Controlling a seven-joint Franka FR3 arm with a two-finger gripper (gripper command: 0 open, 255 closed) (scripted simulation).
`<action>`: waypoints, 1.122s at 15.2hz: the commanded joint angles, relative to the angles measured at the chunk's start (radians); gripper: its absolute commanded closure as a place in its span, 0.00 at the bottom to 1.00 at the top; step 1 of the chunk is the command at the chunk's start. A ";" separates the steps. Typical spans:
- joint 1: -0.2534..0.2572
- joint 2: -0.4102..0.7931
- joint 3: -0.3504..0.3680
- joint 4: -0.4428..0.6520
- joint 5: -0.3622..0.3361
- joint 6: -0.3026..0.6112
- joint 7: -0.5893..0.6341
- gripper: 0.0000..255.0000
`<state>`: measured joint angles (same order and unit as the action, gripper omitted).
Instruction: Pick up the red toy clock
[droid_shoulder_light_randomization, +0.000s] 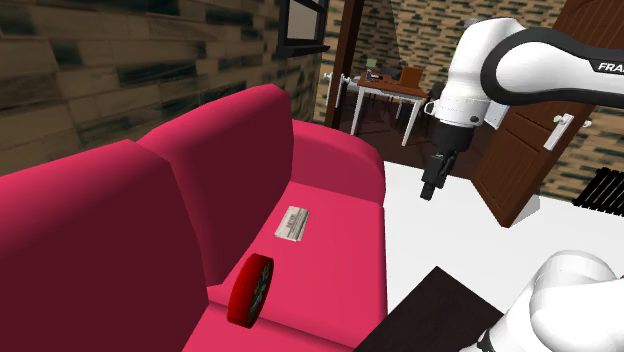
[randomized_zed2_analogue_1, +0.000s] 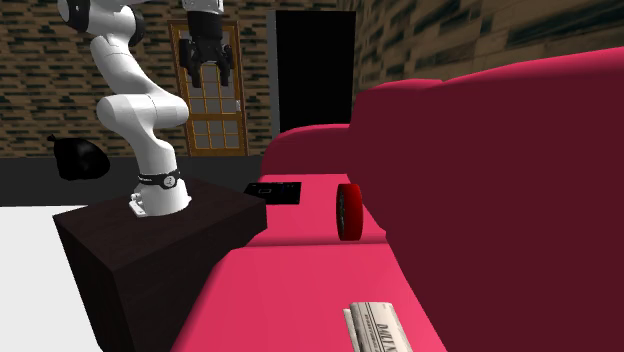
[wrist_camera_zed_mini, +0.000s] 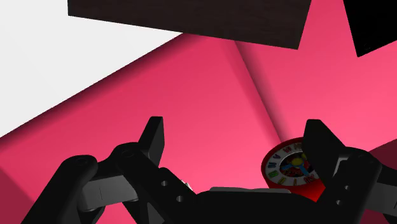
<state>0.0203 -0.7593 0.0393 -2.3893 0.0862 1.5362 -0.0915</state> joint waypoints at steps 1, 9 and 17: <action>0.000 0.000 0.000 0.000 0.000 0.000 0.000 0.00; 0.009 0.105 0.178 -0.081 0.124 0.219 0.279 0.00; -0.005 0.331 0.353 -0.054 0.179 0.458 0.557 0.00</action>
<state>0.0196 -0.4590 0.3732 -2.4483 0.2632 1.9620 0.4294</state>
